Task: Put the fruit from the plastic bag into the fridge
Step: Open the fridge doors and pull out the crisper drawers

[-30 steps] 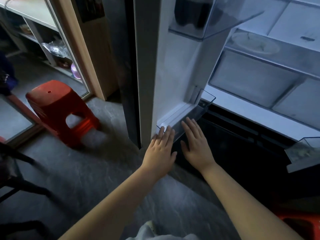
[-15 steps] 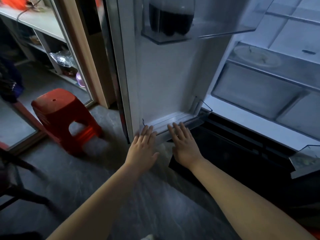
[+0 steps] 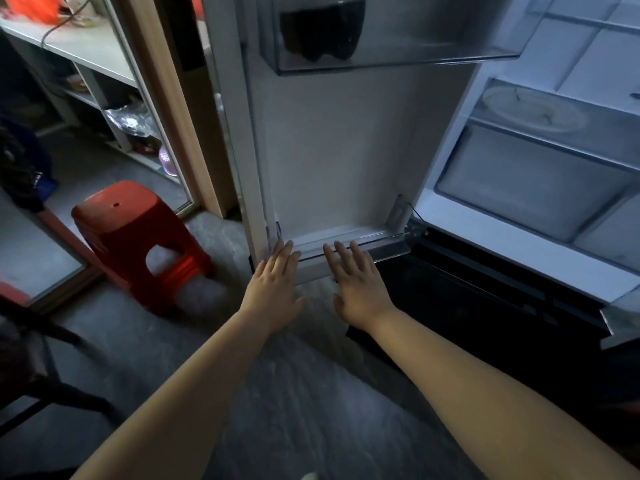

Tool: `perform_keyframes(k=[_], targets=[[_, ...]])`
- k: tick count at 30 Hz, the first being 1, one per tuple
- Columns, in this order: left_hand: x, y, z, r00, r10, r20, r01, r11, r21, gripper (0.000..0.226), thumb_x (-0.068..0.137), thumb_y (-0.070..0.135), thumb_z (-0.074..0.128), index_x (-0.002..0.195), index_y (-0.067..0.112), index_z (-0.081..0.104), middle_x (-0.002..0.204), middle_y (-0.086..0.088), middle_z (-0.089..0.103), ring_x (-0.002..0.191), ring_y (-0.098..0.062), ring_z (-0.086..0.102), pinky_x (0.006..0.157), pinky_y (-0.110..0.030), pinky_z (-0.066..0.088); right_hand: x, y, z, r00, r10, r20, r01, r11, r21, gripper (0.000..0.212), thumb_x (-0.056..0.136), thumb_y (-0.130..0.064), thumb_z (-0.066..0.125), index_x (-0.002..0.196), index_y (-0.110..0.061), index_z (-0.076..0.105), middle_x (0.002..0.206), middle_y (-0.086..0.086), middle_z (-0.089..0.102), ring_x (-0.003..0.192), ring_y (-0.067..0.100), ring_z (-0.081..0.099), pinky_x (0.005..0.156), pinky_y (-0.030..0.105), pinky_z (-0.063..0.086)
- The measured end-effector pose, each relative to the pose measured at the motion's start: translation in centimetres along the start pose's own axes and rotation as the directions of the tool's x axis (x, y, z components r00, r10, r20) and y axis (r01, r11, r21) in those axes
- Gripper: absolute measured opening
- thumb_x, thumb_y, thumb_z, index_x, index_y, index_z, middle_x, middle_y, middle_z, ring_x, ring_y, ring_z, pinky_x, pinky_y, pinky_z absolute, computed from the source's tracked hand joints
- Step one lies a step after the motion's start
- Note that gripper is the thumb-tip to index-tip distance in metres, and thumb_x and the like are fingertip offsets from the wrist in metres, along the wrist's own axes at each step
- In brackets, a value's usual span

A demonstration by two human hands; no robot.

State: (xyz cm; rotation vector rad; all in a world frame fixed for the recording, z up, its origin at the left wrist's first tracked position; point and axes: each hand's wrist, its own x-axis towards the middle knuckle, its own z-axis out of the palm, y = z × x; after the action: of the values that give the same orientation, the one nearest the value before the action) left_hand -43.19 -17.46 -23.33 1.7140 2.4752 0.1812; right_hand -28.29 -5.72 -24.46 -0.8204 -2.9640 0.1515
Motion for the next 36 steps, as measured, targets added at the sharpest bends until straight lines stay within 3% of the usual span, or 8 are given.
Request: perform_keyframes(k=[2, 4, 6, 11, 15, 20, 25, 36], targets=[[-0.3, 0.0, 0.0, 0.998, -0.056, 0.002, 0.056, 0.998, 0.03, 0.091, 0.088, 0.052, 0.049, 0.15, 0.014, -0.005, 0.157, -0.005, -0.016, 0.143, -0.019, -0.017, 0.118, -0.041, -0.001, -0.2, 0.2, -0.6, 0.998, -0.057, 0.018, 0.056, 0.998, 0.043, 0.087, 0.09, -0.033, 0.05, 0.148, -0.028, -0.014, 0.158, 0.002, -0.013, 0.143, 0.022, -0.018, 0.116, 0.039, -0.007], [0.2, 1.1, 0.3, 0.989, 0.025, -0.143, -0.016, 0.998, 0.06, 0.094, 0.084, 0.046, 0.057, 0.15, 0.01, 0.001, 0.157, -0.008, -0.01, 0.144, -0.022, -0.013, 0.116, -0.045, 0.001, -1.3, 2.2, -1.8, 0.999, -0.035, -0.016, 0.036, 0.997, 0.066, 0.082, 0.092, -0.035, 0.047, 0.149, -0.027, -0.011, 0.158, 0.001, -0.011, 0.144, 0.019, -0.015, 0.118, 0.037, -0.006], [1.3, 3.5, 0.9, 0.952, 0.185, -0.244, -0.164, 0.981, 0.106, 0.095, 0.074, 0.033, 0.069, 0.149, 0.007, 0.017, 0.157, -0.011, 0.008, 0.145, -0.027, -0.001, 0.116, -0.048, 0.009, -2.9, 5.7, -3.7, 0.994, 0.082, -0.073, -0.08, 0.996, 0.03, 0.078, 0.093, -0.034, 0.047, 0.151, -0.02, -0.003, 0.159, 0.003, -0.003, 0.145, 0.02, -0.009, 0.119, 0.039, -0.002], [6.1, 13.6, 2.3, 0.887, 0.413, -0.205, -0.393, 0.91, 0.133, 0.096, 0.064, 0.029, 0.079, 0.143, 0.004, 0.029, 0.15, -0.017, 0.03, 0.139, -0.032, 0.022, 0.11, -0.047, 0.016, -8.8, 16.2, -8.2, 0.929, 0.339, -0.149, -0.361, 0.92, -0.154, 0.075, 0.09, -0.032, 0.05, 0.15, -0.006, 0.012, 0.158, 0.014, 0.009, 0.145, 0.03, 0.001, 0.116, 0.044, 0.0], [9.2, 21.4, 3.5, 0.855, 0.492, -0.165, -0.496, 0.868, 0.024, 0.093, 0.074, 0.034, 0.072, 0.146, 0.013, 0.018, 0.154, -0.01, 0.021, 0.142, -0.025, 0.009, 0.11, -0.048, 0.024, -13.4, 22.6, -10.4, 0.884, 0.451, -0.12, -0.466, 0.844, -0.264, 0.073, 0.093, -0.034, 0.044, 0.149, -0.005, 0.008, 0.158, 0.014, 0.004, 0.145, 0.032, -0.003, 0.117, 0.047, -0.003], [12.2, 30.2, 3.8, 0.775, 0.623, -0.103, -0.624, 0.781, 0.03, 0.09, 0.074, 0.037, 0.07, 0.146, 0.014, 0.022, 0.154, -0.008, 0.025, 0.142, -0.026, 0.017, 0.108, -0.046, 0.028, -17.2, 27.1, -11.9, 0.809, 0.567, -0.153, -0.587, 0.771, -0.248, 0.072, 0.093, -0.033, 0.045, 0.149, -0.004, 0.01, 0.157, 0.015, 0.007, 0.145, 0.032, 0.0, 0.115, 0.047, -0.004], [13.8, 35.7, 4.8, 0.7, 0.71, -0.075, -0.712, 0.702, 0.005, 0.079, 0.084, 0.036, 0.06, 0.148, 0.013, 0.02, 0.156, -0.007, 0.012, 0.144, -0.026, 0.007, 0.114, -0.045, 0.018, -19.7, 28.9, -11.7, 0.76, 0.626, -0.175, -0.649, 0.723, -0.235, 0.074, 0.093, -0.039, 0.046, 0.149, -0.004, 0.012, 0.157, 0.015, 0.009, 0.145, 0.031, 0.003, 0.115, 0.046, -0.001], [19.1, 42.0, 5.9, 0.465, 0.885, 0.034, -0.88, 0.466, -0.088, 0.075, 0.091, 0.033, 0.048, 0.15, 0.016, 0.004, 0.158, 0.0, -0.001, 0.145, -0.02, -0.005, 0.118, -0.04, 0.008, -20.0, 29.4, -10.3, 0.624, 0.724, -0.296, -0.782, 0.579, -0.231, 0.073, 0.071, -0.04, 0.072, 0.132, -0.004, 0.051, 0.137, 0.015, 0.05, 0.131, 0.033, 0.043, 0.107, 0.046, 0.032]])
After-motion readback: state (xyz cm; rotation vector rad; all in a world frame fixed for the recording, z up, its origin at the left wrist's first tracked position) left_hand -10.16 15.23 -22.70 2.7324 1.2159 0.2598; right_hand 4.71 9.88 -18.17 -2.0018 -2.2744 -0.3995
